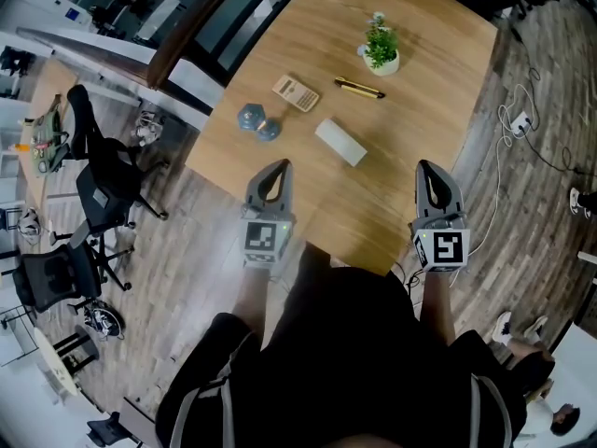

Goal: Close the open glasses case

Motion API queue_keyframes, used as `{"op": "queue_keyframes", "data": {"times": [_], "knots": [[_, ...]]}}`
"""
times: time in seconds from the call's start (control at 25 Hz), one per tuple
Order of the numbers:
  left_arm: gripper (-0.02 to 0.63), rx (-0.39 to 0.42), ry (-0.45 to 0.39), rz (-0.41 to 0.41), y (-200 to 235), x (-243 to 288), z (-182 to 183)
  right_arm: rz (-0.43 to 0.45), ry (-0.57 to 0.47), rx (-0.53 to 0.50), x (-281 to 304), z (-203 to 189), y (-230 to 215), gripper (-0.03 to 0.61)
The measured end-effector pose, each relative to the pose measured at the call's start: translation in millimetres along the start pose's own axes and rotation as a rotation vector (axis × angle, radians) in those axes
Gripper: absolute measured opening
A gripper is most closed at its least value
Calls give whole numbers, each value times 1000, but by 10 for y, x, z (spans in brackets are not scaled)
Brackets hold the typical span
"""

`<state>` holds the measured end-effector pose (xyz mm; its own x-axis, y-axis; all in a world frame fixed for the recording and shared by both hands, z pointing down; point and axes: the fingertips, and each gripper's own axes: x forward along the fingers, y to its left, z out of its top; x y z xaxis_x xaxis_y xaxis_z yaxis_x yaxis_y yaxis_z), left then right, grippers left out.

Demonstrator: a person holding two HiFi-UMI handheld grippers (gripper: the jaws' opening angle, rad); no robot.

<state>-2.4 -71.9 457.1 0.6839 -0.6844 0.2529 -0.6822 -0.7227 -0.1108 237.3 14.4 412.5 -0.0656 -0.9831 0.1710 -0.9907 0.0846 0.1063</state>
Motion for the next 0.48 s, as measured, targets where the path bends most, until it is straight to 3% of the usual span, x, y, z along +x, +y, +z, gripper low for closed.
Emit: {"op": "queue_keyframes", "data": {"times": [0.48], "knots": [[-2, -1, -9, 26, 78, -54, 4, 27, -22, 36, 127, 9, 138, 12]]}}
